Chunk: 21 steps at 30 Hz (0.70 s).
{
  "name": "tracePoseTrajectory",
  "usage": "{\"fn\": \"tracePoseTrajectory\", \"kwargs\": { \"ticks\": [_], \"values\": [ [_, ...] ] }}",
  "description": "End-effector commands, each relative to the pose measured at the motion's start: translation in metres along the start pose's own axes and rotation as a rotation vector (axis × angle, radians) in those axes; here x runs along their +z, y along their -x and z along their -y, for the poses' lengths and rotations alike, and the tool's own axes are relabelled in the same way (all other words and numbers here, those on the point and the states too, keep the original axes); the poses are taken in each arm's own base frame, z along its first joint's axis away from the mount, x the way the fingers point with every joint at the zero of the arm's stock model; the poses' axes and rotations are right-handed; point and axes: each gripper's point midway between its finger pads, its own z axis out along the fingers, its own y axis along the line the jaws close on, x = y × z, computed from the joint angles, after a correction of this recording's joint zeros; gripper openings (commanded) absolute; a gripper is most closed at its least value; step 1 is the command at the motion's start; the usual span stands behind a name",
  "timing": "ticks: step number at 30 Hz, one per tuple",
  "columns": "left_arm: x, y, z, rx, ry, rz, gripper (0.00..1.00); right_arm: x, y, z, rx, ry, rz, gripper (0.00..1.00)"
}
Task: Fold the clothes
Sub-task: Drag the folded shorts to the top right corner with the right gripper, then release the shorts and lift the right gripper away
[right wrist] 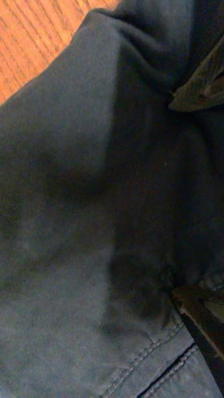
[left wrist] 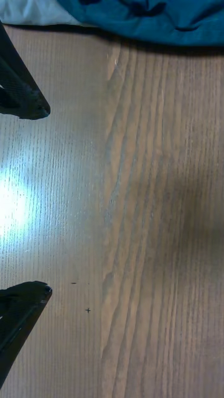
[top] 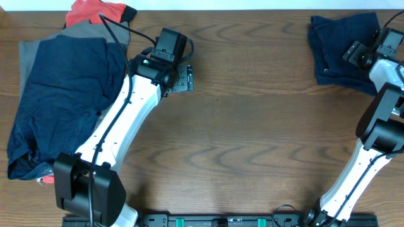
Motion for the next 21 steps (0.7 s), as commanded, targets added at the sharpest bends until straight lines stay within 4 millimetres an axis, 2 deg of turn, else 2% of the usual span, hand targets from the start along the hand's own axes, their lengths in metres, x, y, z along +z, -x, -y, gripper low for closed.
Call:
{"fn": "tracePoseTrajectory", "kwargs": {
  "ticks": [1, 7, 12, 16, 21],
  "values": [
    [0.006, -0.003, -0.001, 0.005, 0.013, -0.014, 0.85, 0.029, -0.056, -0.003, 0.021, 0.012, -0.123, 0.88],
    [0.005, -0.004, -0.001, 0.005, 0.010, -0.016, 0.85, 0.028, -0.058, -0.039, -0.012, 0.055, -0.100, 0.89],
    [0.006, -0.004, -0.001, 0.005, 0.010, -0.016, 0.85, 0.028, -0.058, -0.058, -0.026, 0.073, -0.084, 0.89],
    [0.006, -0.004, -0.001, 0.005, 0.010, -0.016, 0.85, 0.028, -0.060, -0.063, -0.028, 0.069, -0.081, 0.89],
    [0.006, -0.004, -0.001, 0.005, 0.010, -0.016, 0.85, 0.028, -0.059, -0.060, -0.020, 0.061, -0.078, 0.91]
  ]
}}
